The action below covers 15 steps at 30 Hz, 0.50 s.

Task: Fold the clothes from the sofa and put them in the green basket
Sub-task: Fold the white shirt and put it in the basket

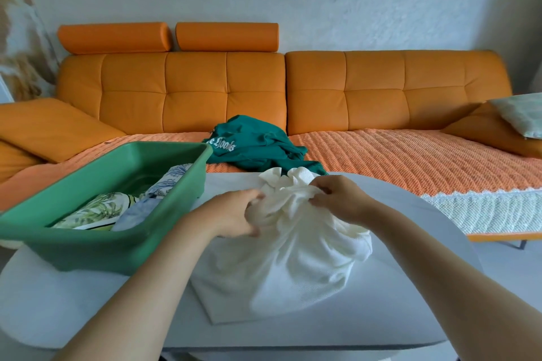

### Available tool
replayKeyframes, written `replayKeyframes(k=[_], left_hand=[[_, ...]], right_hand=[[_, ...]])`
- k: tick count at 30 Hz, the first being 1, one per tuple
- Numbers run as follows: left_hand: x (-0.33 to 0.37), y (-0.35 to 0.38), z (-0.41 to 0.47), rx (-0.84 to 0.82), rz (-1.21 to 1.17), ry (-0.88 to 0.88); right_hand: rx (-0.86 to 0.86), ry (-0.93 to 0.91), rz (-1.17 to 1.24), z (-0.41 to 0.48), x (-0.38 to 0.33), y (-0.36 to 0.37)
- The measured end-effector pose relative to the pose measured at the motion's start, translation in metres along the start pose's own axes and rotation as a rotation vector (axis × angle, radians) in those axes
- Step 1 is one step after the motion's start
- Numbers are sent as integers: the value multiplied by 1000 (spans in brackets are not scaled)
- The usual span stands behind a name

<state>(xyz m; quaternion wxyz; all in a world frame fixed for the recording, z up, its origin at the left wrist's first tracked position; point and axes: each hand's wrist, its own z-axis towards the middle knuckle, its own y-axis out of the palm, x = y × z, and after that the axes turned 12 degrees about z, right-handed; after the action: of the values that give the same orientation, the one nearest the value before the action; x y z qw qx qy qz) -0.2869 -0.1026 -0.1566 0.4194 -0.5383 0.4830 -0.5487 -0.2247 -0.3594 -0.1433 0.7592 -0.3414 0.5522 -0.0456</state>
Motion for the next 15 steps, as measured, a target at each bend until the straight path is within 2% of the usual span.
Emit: replayKeyframes(k=[2, 5, 6, 7, 8, 11, 12, 13, 15], left_hand=[[-4, 3, 4, 50, 63, -20], [2, -1, 7, 323, 95, -17], [7, -4, 7, 419, 144, -3], [12, -6, 7, 484, 173, 20], [16, -8, 7, 527, 171, 57], [29, -12, 5, 550, 118, 183], [31, -13, 4, 534, 114, 206], [31, -14, 3, 481, 95, 207], [30, -15, 0, 257, 16, 155]], right_hand=[[62, 92, -126, -1, 2, -7], [-17, 196, -680, -5, 4, -8], [-64, 186, -773, -7, 6, -6], [-106, 151, -761, -9, 6, -4], [-147, 103, -643, -10, 4, -1], [-232, 14, 32, -11, -14, 9], [-206, -8, 115, -8, -19, 13], [-162, -37, 71, -6, -22, 16], [-111, -59, -139, -3, -24, 17]])
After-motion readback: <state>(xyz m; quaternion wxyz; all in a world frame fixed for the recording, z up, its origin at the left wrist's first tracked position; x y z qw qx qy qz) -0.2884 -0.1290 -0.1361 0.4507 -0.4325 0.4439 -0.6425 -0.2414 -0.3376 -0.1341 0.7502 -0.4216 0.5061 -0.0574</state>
